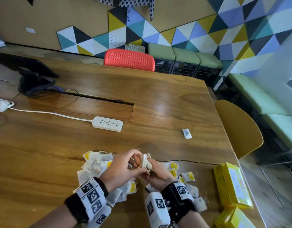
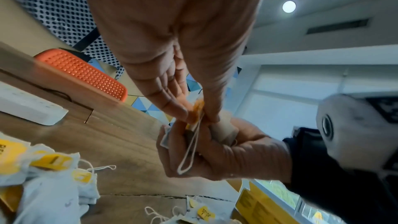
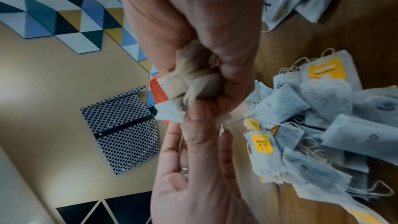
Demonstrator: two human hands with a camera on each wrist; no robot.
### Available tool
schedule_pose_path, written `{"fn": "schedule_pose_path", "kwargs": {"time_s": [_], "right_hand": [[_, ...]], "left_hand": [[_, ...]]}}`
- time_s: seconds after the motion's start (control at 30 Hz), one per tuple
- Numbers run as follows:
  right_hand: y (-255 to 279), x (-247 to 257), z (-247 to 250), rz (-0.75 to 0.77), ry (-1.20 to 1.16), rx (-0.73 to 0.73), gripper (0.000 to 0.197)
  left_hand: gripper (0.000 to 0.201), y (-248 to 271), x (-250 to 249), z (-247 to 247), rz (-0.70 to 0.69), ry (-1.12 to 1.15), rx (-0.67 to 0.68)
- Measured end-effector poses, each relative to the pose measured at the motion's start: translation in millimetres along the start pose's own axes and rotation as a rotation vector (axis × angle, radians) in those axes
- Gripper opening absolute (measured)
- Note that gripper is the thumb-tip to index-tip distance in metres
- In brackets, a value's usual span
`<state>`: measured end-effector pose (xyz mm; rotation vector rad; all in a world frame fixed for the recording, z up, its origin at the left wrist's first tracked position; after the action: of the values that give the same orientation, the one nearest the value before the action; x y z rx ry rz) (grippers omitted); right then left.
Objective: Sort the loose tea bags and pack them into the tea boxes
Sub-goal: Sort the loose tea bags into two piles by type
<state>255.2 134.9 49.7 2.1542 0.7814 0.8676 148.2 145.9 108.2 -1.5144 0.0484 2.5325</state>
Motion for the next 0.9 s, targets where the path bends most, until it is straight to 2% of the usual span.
{"fn": "schedule_pose_path", "kwargs": {"time_s": [0.07, 0.17, 0.37, 0.57, 0.73, 0.83, 0.9], "right_hand": [[6, -2, -1, -0.002, -0.018, 0.016, 0.025], [11, -3, -3, -0.021, -0.072, 0.054, 0.031], [6, -7, 7, -0.06, -0.146, 0.055, 0.028], [2, -8, 13, -0.024, -0.099, 0.048, 0.043], [7, -3, 2, 0.031, 0.13, 0.07, 0.028], [6, 6, 1, 0.091, 0.194, 0.044, 0.02], [6, 11, -3, 0.134, 0.249, 0.094, 0.014]], "left_hand": [[0.042, 1, 3, 0, 0.052, 0.015, -0.005], [0.032, 1, 1, 0, 0.065, 0.023, 0.026], [0.021, -4, 8, 15, 0.156, 0.202, -0.007], [0.016, -3, 17, 15, 0.311, 0.329, 0.102], [0.013, -5, 22, 18, 0.28, 0.132, 0.171], [0.013, -10, 18, 21, 0.279, 0.171, 0.154], [0.015, -13, 18, 24, 0.291, 0.227, 0.141]]}}
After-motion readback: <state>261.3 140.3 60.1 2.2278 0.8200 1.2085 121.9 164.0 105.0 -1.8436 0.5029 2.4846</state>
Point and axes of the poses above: each hand's wrist, its own y-axis away from the middle knuckle, its own z-axis out of the back of the hand, x = y × z, the point moved 7 cm from there along -y, towards the middle knuckle, and after that the axes turned 7 degrees about -x, right-handed, at the moved point
